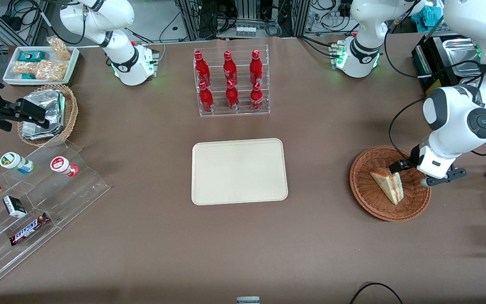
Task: Place sandwich from basket to tray
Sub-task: 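Lower the left gripper onto the wrapped sandwich and close on it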
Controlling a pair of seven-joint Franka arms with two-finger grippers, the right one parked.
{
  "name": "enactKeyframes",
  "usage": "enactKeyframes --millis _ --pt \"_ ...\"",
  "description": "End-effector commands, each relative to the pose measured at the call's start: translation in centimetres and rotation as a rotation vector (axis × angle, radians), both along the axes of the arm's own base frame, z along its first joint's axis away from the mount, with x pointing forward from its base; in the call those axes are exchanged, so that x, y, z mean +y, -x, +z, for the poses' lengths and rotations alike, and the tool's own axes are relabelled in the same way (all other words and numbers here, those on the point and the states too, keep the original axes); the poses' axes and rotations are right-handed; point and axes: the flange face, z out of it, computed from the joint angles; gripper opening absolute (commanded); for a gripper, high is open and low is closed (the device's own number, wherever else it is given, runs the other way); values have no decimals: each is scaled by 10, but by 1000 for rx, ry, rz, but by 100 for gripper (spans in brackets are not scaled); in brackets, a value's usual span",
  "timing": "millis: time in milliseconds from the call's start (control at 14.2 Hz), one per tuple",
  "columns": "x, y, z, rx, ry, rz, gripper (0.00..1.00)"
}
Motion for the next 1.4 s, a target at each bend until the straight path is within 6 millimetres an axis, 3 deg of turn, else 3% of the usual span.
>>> enactKeyframes --millis 0,140,351,561,632,702,772,842,982,1193,1333 --pt "-5 1 1 -38 -1 250 100" --pt "-8 -5 -10 -73 11 366 100" --pt "-25 -10 -37 -71 19 339 100" --pt "-27 -11 -52 -49 19 323 100" --pt "-31 -11 -59 -37 19 310 91" --pt "-40 -9 -66 -22 14 257 52" --pt "-38 -7 -69 -16 2 172 23" --pt "-31 -7 -67 -17 -4 84 13" --pt "-15 -9 -62 -26 -9 33 9" --pt "-17 -16 -51 -15 -11 28 9" --pt "-31 -23 -29 26 -16 4 8"
